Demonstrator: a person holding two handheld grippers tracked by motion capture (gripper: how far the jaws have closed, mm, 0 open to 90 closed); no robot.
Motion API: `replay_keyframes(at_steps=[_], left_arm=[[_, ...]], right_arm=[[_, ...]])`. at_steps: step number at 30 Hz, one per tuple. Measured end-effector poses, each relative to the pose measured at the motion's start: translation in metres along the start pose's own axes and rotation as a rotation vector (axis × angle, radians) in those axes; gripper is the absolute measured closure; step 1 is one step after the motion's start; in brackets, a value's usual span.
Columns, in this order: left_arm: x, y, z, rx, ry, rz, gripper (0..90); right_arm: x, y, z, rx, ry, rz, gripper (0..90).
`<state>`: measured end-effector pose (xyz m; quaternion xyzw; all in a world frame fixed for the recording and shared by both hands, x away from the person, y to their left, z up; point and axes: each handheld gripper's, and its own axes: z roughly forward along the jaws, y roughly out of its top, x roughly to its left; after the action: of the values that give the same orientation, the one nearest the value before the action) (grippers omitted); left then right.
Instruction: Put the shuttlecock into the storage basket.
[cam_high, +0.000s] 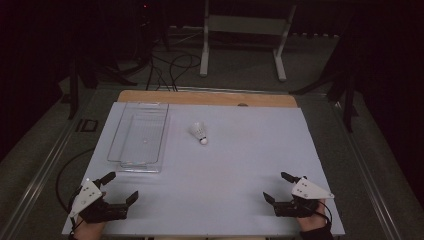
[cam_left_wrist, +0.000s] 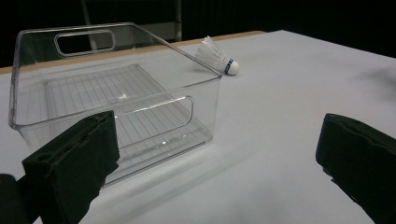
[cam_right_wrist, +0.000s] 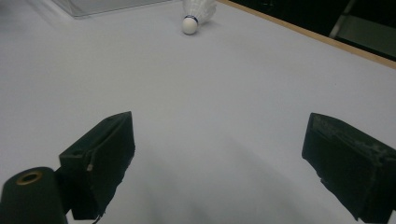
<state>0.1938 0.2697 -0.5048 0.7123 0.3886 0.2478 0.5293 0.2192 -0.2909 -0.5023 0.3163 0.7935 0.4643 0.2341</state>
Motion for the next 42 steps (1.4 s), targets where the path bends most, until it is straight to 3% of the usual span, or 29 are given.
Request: replay_keyframes(at_steps=[15, 29, 42], left_arm=[[-0.001, 0.0, 0.002, 0.02, 0.0, 0.001, 0.0], [-0.004, 0.008, 0.0, 0.005, 0.008, 0.003, 0.0], [-0.005, 0.04, -0.003, 0.025, 0.015, 0.015, 0.0]], right_arm=[[0.0, 0.001, -0.001, -0.011, -0.009, 0.001, 9.4], [0.001, 0.001, -0.001, -0.01, -0.003, 0.005, 9.4], [0.001, 0.0, 0.0, -0.006, -0.002, 0.013, 9.5]])
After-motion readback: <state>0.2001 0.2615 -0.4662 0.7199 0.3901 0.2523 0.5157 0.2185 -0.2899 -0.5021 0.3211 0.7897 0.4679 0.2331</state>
